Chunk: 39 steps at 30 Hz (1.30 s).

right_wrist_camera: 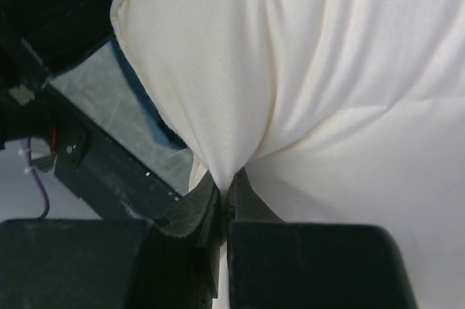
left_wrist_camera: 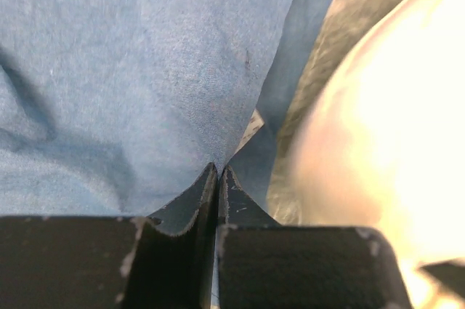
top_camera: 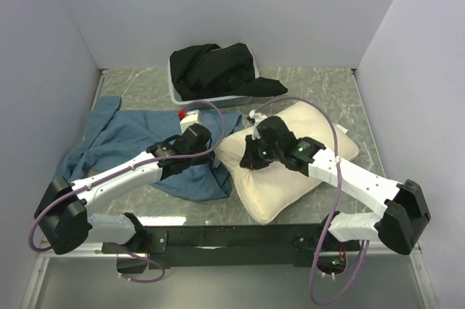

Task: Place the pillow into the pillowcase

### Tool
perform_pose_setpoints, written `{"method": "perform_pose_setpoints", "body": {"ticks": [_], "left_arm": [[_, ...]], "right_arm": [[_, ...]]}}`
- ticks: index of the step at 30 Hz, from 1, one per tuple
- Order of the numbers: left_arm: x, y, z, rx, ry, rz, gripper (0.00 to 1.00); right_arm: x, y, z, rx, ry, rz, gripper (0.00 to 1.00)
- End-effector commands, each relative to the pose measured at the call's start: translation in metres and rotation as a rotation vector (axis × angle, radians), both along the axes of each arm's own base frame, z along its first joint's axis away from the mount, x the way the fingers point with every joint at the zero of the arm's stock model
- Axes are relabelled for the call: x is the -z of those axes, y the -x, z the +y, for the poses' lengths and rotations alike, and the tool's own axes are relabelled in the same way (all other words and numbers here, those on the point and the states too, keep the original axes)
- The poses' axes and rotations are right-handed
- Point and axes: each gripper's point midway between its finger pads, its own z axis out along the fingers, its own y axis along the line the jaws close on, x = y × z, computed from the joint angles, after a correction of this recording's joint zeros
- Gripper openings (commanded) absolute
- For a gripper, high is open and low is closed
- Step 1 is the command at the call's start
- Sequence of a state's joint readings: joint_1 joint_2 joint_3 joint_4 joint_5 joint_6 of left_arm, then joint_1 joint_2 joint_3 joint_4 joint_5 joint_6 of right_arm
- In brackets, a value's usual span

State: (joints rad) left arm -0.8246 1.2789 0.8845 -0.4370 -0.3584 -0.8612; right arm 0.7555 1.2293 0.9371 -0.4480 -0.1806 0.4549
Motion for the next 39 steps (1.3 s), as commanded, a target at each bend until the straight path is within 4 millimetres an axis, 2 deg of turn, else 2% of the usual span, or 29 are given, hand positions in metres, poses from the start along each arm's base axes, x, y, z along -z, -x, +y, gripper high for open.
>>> {"method": "perform_pose_setpoints", "body": {"ticks": [1, 6, 16, 18, 20, 21, 22, 23, 25, 26, 28, 29, 30, 31, 33, 34, 35, 37, 39], "left_arm": [[-0.021, -0.009, -0.006, -0.025, 0.091, -0.041, 0.08], [-0.028, -0.011, -0.001, -0.08, 0.113, -0.053, 0.09], [-0.053, -0.004, 0.004, -0.06, 0.175, -0.111, 0.1], [-0.054, 0.001, -0.002, -0.013, 0.2, -0.104, 0.09], [-0.046, 0.007, -0.007, 0.027, 0.197, -0.079, 0.05], [-0.044, 0.013, -0.013, 0.066, 0.213, -0.064, 0.04], [-0.037, 0.018, -0.015, 0.091, 0.207, -0.05, 0.04], [-0.034, 0.023, -0.019, 0.124, 0.207, -0.043, 0.05], [-0.025, 0.035, -0.025, 0.188, 0.207, -0.01, 0.06], [-0.022, 0.039, -0.025, 0.2, 0.193, -0.003, 0.06], [-0.016, 0.049, -0.024, 0.229, 0.168, 0.011, 0.06], [-0.02, 0.052, -0.024, 0.238, 0.173, 0.007, 0.06], [-0.021, 0.056, -0.024, 0.253, 0.178, 0.009, 0.06], [-0.021, 0.062, -0.025, 0.273, 0.183, 0.021, 0.06], [-0.027, 0.068, -0.025, 0.299, 0.2, 0.019, 0.06], [-0.027, 0.071, -0.025, 0.31, 0.195, 0.023, 0.06], [-0.028, 0.076, -0.024, 0.327, 0.198, 0.034, 0.06], [-0.032, 0.083, -0.025, 0.36, 0.208, 0.035, 0.06], [-0.036, 0.095, -0.031, 0.416, 0.231, 0.052, 0.06]], "right_arm": [[-0.022, 0.021, 0.045, -0.12, -0.156, 0.002, 0.0], [0.006, 0.026, 0.049, -0.121, -0.133, 0.045, 0.0], [0.031, 0.017, 0.064, -0.137, -0.09, 0.098, 0.0], [0.022, 0.009, 0.07, -0.129, -0.105, 0.084, 0.0], [0.018, 0.003, 0.076, -0.134, -0.109, 0.089, 0.0], [0.003, -0.004, 0.082, -0.137, -0.124, 0.072, 0.0], [0.002, -0.008, 0.086, -0.141, -0.115, 0.072, 0.0], [-0.015, -0.015, 0.092, -0.142, -0.125, 0.053, 0.0], [-0.021, -0.024, 0.099, -0.145, -0.123, 0.049, 0.0], [-0.035, -0.032, 0.103, -0.144, -0.14, 0.036, 0.0], [-0.035, -0.044, 0.106, -0.13, -0.138, 0.046, 0.0], [-0.043, -0.052, 0.109, -0.123, -0.152, 0.035, 0.0], [-0.043, -0.063, 0.106, -0.1, -0.153, 0.04, 0.0], [-0.036, -0.069, 0.107, -0.091, -0.148, 0.061, 0.0], [-0.042, -0.081, 0.111, -0.081, -0.2, 0.084, 0.0], [-0.035, -0.085, 0.114, -0.076, -0.202, 0.106, 0.0], [-0.04, -0.092, 0.117, -0.065, -0.221, 0.102, 0.0], [-0.032, -0.102, 0.117, -0.016, -0.228, 0.129, 0.0], [-0.033, -0.113, 0.119, 0.041, -0.269, 0.139, 0.0]]}}
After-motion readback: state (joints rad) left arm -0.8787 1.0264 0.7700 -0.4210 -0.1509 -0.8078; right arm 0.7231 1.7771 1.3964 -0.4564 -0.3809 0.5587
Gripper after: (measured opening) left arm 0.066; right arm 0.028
